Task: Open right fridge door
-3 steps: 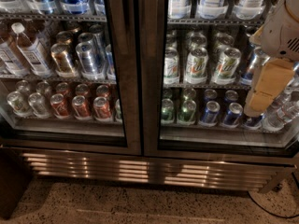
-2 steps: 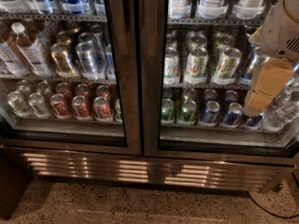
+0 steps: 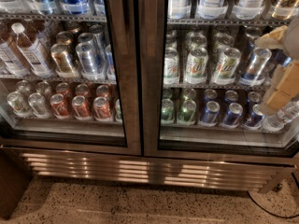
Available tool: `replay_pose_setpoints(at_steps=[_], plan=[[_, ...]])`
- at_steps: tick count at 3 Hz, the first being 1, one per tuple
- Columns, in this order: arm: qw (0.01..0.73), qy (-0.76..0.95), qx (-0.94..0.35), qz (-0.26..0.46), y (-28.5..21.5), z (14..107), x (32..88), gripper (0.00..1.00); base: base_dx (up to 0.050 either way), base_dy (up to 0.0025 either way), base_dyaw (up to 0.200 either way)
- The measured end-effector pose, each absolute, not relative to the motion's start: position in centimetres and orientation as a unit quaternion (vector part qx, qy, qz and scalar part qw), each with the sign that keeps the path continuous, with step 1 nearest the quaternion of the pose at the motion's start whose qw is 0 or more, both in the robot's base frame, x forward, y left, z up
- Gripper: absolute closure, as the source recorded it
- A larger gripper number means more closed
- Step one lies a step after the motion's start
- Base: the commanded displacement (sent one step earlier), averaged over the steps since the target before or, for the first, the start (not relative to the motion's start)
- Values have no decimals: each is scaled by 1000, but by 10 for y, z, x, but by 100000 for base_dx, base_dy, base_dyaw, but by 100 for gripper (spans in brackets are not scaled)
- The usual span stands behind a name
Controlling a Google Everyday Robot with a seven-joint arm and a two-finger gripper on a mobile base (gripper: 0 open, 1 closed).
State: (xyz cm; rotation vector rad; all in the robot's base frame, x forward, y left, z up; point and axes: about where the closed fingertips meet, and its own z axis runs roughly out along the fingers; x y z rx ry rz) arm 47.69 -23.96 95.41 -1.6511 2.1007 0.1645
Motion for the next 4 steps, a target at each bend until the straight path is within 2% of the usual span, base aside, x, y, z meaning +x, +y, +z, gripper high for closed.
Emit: replay_pose_setpoints(at_steps=[1,2,3,4], plan=[[283,720,-617,143,-251,940,474,0,0,0,0],[323,694,-613,194,-236,947,474,0,0,0,0],[323,694,-614,195,-236,947,474,0,0,0,0],[314,665,-646,205,-202,955,469,0,0,0,0]])
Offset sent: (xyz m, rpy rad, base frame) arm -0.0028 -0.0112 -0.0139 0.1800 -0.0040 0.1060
